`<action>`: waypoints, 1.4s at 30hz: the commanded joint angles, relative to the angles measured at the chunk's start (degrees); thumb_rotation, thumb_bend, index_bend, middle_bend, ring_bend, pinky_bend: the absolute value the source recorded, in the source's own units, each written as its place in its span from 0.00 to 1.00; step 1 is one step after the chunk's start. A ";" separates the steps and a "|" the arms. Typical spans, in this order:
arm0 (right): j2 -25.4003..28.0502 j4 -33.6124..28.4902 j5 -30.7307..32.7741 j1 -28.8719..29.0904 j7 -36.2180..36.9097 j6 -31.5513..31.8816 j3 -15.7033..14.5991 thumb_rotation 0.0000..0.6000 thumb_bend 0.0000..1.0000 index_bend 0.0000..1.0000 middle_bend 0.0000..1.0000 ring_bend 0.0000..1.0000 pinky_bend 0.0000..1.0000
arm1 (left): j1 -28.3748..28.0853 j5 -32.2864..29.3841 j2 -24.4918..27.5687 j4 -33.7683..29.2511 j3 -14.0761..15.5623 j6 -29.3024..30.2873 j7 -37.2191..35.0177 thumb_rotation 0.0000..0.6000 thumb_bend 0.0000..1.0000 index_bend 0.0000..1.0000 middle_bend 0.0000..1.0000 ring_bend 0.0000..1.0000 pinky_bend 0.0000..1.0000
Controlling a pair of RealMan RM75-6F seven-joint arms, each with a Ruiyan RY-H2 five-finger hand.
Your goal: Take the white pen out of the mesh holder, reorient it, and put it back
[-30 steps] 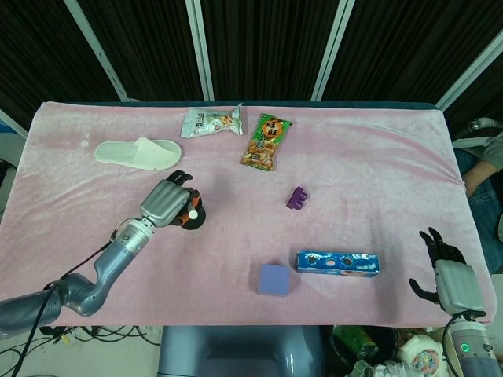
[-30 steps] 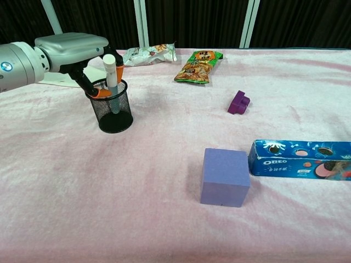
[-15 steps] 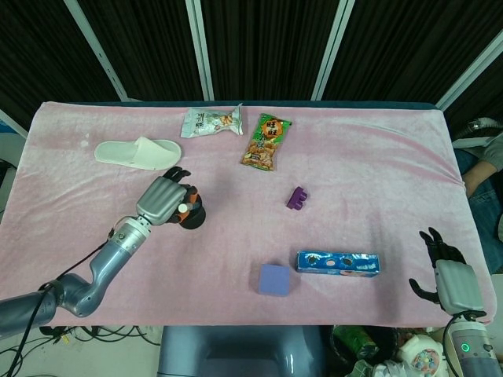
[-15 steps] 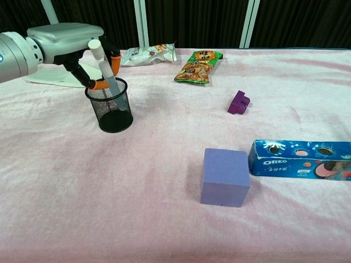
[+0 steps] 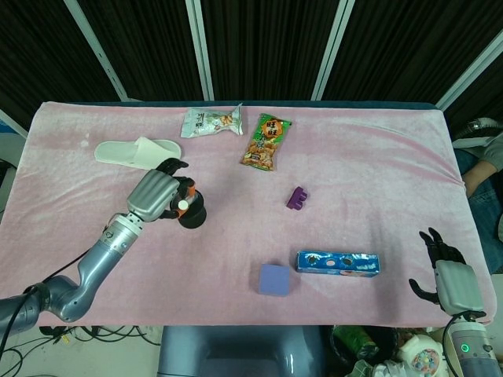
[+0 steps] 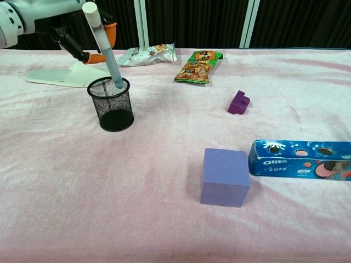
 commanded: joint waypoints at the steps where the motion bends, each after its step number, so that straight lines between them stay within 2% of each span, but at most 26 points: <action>1: -0.01 0.01 0.00 0.00 0.00 -0.02 -0.01 1.00 0.19 0.00 0.00 0.16 0.16 | 0.07 -1.59 1.54 -2.23 -1.20 -0.51 -1.54 1.00 0.42 0.59 0.57 0.16 0.15; 7: 0.03 0.00 0.08 0.03 0.11 -0.15 -0.01 1.00 0.19 0.00 0.00 0.16 0.16 | -0.18 -3.26 3.46 -4.99 -2.56 -1.14 -2.79 1.00 0.42 0.60 0.57 0.16 0.15; 13: 0.07 -0.02 0.18 0.05 0.16 -0.26 -0.01 1.00 0.19 0.00 0.00 0.16 0.17 | -1.50 -5.67 3.02 -4.71 -3.78 -2.21 -2.05 1.00 0.42 0.60 0.57 0.16 0.15; 18: 0.12 -0.01 0.36 0.08 0.26 -0.37 0.05 1.00 0.19 0.00 0.00 0.16 0.17 | -4.94 -9.50 -1.21 -1.00 -5.54 -4.04 0.16 1.00 0.42 0.60 0.57 0.16 0.15; 22: 0.19 -0.03 0.41 0.06 0.42 -0.37 0.08 1.00 0.19 0.00 0.00 0.16 0.17 | -6.17 -10.07 -3.79 1.07 -5.82 -3.96 0.62 1.00 0.42 0.60 0.57 0.16 0.15; 26: 0.24 0.02 0.46 0.13 0.57 -0.58 0.07 1.00 0.19 0.00 0.00 0.16 0.17 | -7.37 -7.17 -7.08 4.71 -5.14 -2.13 2.00 1.00 0.42 0.61 0.57 0.17 0.16; 34: 0.35 0.03 0.51 0.18 0.91 -0.73 0.11 1.00 0.19 0.00 0.00 0.16 0.17 | -8.75 5.46 -12.48 14.87 -0.86 4.81 5.74 1.00 0.42 0.64 0.59 0.19 0.19; 39: 0.34 0.02 0.43 0.17 0.89 -0.70 0.07 1.00 0.19 0.00 0.00 0.16 0.17 | -8.52 5.96 -13.23 15.58 -0.62 5.27 4.21 1.00 0.42 0.64 0.60 0.20 0.19; 42: 0.33 0.00 0.41 0.14 0.83 -0.63 0.06 1.00 0.19 0.00 0.00 0.16 0.17 | -8.01 3.61 -13.49 13.81 -1.77 4.47 0.71 1.00 0.42 0.64 0.60 0.20 0.19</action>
